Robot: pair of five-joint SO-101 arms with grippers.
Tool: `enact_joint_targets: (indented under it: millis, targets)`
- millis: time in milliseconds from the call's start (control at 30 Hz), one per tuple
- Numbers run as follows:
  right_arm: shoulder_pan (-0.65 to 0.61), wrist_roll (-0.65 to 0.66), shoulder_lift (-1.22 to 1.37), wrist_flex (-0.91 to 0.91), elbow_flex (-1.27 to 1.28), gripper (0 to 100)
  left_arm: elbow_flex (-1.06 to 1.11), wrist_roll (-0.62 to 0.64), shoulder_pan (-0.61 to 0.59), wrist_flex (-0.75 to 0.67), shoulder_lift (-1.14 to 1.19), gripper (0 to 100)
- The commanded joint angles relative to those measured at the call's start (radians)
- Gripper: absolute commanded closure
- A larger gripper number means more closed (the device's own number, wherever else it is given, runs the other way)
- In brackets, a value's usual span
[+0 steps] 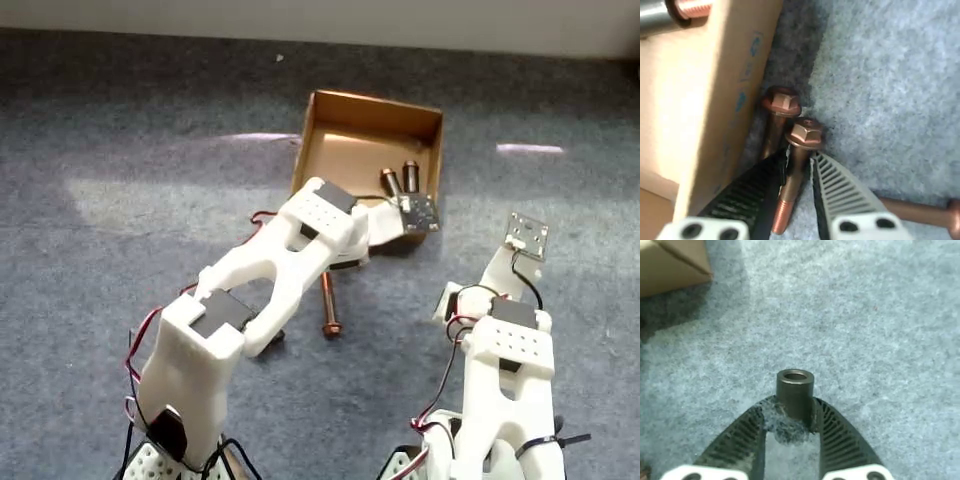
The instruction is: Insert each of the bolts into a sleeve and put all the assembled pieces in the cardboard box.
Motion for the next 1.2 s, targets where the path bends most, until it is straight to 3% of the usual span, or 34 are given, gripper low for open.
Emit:
enact_joint_targets:
  millis: [0, 300, 533, 1167]
  targets:
    - [0.013, -0.006, -0.03, -0.022, -0.012, 99.2, -0.005, -0.003, 0.015, -0.006, -0.021, 91]
    - [0.013, -0.006, -0.028, -0.022, -0.013, 99.2, 0.091, -0.003, 0.022, 0.037, -0.148, 91]
    - [0.013, -0.005, -0.028, -0.022, -0.012, 99.2, 0.088, -0.003, 0.022, 0.037, -0.077, 83]
    - [0.013, -0.005, -0.028, -0.022, -0.013, 99.2, -0.077, -0.002, 0.073, 0.043, 0.028, 83]
